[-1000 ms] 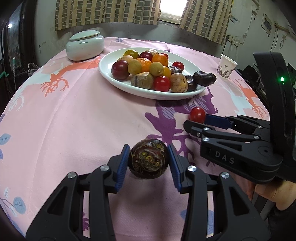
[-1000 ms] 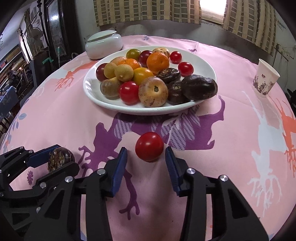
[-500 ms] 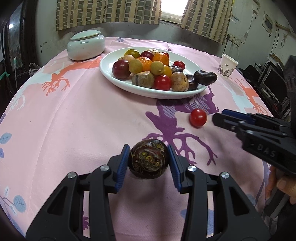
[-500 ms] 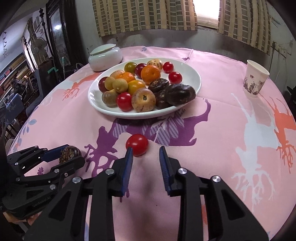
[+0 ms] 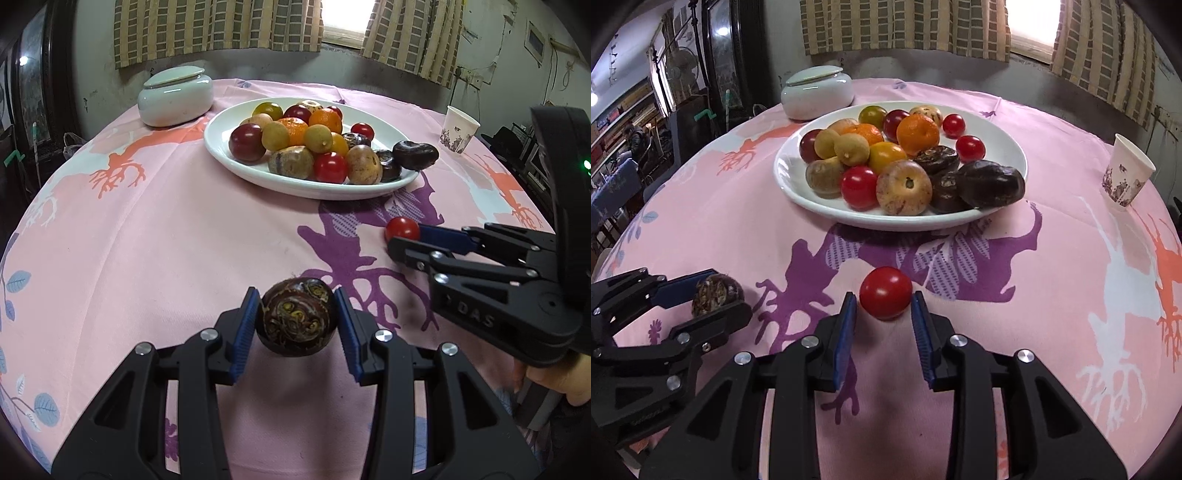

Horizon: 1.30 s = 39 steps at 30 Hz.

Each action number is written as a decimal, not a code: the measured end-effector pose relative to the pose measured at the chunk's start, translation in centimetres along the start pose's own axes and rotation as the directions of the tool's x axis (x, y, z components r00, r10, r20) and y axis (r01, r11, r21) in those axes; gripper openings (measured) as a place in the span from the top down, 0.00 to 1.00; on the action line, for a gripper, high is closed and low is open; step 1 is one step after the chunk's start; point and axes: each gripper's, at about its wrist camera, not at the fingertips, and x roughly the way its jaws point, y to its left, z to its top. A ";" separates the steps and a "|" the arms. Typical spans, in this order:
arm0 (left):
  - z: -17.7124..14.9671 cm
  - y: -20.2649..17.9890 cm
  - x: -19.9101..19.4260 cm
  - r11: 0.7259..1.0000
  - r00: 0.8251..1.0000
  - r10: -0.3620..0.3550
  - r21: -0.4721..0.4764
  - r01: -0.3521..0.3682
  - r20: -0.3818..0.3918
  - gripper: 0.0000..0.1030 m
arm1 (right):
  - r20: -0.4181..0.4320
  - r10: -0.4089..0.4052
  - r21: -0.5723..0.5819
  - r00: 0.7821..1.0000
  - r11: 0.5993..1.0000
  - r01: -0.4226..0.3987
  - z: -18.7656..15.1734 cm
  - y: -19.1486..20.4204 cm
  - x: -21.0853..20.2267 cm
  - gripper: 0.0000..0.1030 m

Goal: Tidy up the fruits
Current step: 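Grasp the last red cherry tomato with the right tool while the left tool holds the date, then carry the date and cherry tomato to the white plate and release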

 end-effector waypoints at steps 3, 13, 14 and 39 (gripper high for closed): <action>-0.1 0.0 0.3 1.000 1.000 -0.005 0.001 0.005 -0.013 0.59 | 0.006 -0.007 -0.003 1.000 1.000 0.007 0.1 0.1 0.1 0.74; 0.8 0.2 -0.1 0.999 0.999 -0.024 -0.034 0.024 -0.021 0.59 | 0.095 -0.008 -0.021 0.995 1.000 0.010 0.6 -1.0 -3.4 0.74; 1.3 0.0 -0.4 1.000 1.000 -0.018 -0.024 0.018 -0.009 0.59 | 0.112 -0.006 -0.024 0.994 1.000 0.009 1.1 -1.2 -3.9 0.74; 15.6 -0.5 3.9 0.989 0.986 0.146 -0.013 -0.145 0.083 0.12 | 0.178 0.071 0.240 0.981 0.964 -0.113 9.0 -8.7 -1.4 0.40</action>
